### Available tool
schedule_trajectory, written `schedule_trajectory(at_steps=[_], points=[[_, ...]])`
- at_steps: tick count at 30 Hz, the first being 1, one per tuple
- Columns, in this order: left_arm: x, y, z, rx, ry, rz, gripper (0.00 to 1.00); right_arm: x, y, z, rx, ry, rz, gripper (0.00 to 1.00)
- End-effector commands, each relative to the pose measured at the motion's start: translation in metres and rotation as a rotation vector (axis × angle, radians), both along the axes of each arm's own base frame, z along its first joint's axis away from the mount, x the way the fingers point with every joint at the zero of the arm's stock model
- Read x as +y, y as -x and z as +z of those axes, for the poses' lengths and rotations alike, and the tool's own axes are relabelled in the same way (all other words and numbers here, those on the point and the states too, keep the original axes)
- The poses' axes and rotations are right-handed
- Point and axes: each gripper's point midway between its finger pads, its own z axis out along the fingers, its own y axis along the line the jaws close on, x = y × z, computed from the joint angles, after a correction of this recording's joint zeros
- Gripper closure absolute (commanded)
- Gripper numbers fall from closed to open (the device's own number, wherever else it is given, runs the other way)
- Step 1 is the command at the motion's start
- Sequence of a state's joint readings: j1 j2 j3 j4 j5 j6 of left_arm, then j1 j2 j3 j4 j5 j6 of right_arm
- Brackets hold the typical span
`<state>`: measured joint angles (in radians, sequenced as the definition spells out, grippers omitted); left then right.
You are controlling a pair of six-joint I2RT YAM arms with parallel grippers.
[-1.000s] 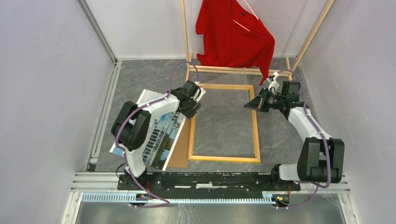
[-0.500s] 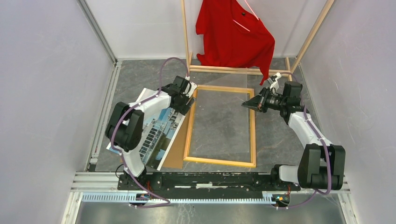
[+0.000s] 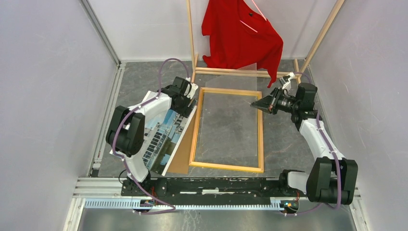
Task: Put the photo into the frame
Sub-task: Adjust the photo frame item on the photo frame.
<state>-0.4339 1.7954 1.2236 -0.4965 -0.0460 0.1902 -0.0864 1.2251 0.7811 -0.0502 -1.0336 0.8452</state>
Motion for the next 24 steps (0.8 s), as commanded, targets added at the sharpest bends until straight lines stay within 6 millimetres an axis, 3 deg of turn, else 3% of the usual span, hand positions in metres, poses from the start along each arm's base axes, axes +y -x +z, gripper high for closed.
schedule_trajectory(at_steps=[1, 12, 17, 24], points=[[-0.001, -0.003, 0.014, -0.026, 0.038, 0.034, 0.21, 0.004, 0.007, 0.028, -0.077, -0.054, 0.017, 1.0], [0.006, -0.004, 0.009, -0.02, 0.033, 0.056, 0.21, 0.006, 0.009, 0.012, 0.001, -0.169, -0.04, 1.0], [0.008, -0.004, 0.009, -0.022, 0.029, 0.062, 0.21, 0.002, 0.007, -0.018, 0.065, -0.117, -0.063, 1.0], [0.009, 0.0, 0.005, -0.013, 0.024, 0.059, 0.21, -0.004, -0.001, -0.04, 0.101, -0.077, -0.078, 1.0]])
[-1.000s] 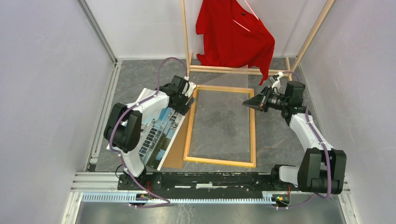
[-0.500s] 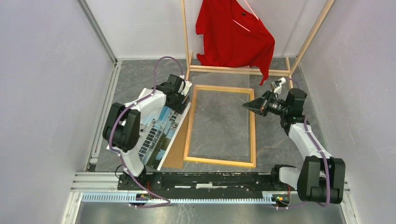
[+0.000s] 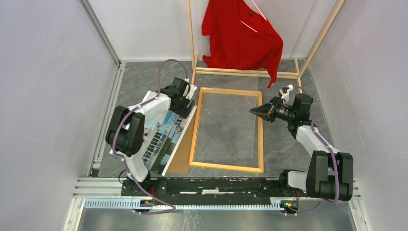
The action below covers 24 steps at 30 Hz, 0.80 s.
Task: Put the photo into the frame
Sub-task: Adjust the photo frame item on the photo frame.
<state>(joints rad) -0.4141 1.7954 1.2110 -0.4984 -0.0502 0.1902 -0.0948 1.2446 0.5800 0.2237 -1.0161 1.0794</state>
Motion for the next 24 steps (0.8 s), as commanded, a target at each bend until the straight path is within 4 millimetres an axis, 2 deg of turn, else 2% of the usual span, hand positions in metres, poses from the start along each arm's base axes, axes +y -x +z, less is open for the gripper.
schedule_trajectory(at_steps=[1, 10, 24], points=[[-0.001, 0.0, 0.008, -0.022, 0.034, 0.037, 0.21, -0.005, -0.007, -0.005, -0.032, 0.041, -0.001, 1.0], [-0.005, 0.001, 0.003, -0.01, 0.051, 0.031, 0.21, -0.009, -0.01, -0.019, -0.011, 0.058, 0.006, 1.0], [-0.017, -0.001, 0.002, -0.008, 0.062, 0.022, 0.21, -0.026, 0.0, -0.05, 0.046, 0.109, -0.012, 1.0]])
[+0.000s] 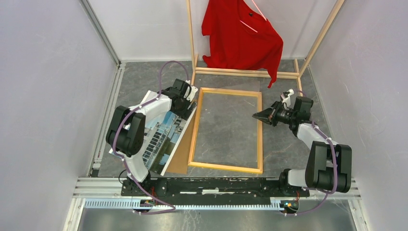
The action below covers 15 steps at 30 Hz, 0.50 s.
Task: Put the photo into the frame
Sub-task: Adjust the photo frame item on the photo frame.
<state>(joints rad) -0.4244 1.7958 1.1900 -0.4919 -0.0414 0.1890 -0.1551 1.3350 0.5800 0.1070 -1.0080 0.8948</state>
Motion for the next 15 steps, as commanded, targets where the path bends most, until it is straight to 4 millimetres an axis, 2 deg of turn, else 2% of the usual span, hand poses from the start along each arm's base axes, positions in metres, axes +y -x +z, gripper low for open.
schedule_trajectory(at_steps=[1, 7, 15], points=[[-0.015, -0.007, 0.008, -0.024, 0.061, 0.034, 0.21, -0.007, 0.002, -0.008, -0.012, 0.03, 0.004, 1.0], [-0.023, -0.004, 0.005, -0.029, 0.045, 0.02, 0.21, -0.007, 0.006, -0.015, -0.003, 0.032, 0.01, 1.0], [-0.028, -0.002, -0.005, -0.01, 0.035, 0.008, 0.21, -0.007, 0.0, -0.008, -0.032, 0.031, 0.02, 1.0]])
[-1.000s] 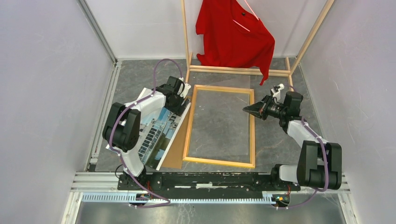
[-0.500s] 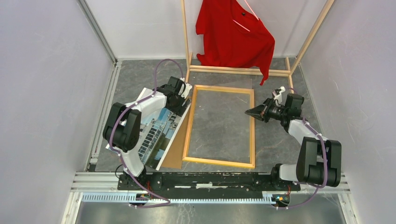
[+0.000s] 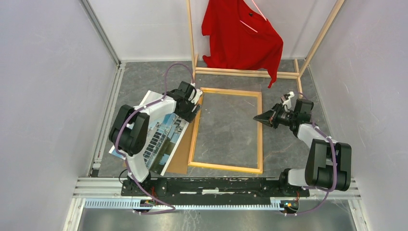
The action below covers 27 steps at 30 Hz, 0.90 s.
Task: Put the photo into the frame
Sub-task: Adjust the photo frame item on the photo frame.
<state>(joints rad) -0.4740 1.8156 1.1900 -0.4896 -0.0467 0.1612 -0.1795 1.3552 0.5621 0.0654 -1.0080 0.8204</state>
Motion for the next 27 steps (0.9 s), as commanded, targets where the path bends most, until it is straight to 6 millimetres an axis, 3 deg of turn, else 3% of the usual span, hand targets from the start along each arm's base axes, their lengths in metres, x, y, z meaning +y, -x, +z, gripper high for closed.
schedule_trajectory(at_steps=[1, 12, 27], points=[[-0.011, -0.012, 0.001, -0.027, 0.032, 0.029, 0.21, -0.001, -0.007, 0.01, -0.06, 0.003, 0.02, 1.0], [-0.019, -0.013, -0.005, -0.02, 0.032, 0.015, 0.21, 0.001, -0.015, 0.023, -0.102, -0.019, 0.022, 1.0], [-0.02, -0.012, -0.006, -0.02, 0.026, 0.008, 0.21, 0.019, -0.02, 0.039, -0.13, -0.068, 0.048, 1.0]])
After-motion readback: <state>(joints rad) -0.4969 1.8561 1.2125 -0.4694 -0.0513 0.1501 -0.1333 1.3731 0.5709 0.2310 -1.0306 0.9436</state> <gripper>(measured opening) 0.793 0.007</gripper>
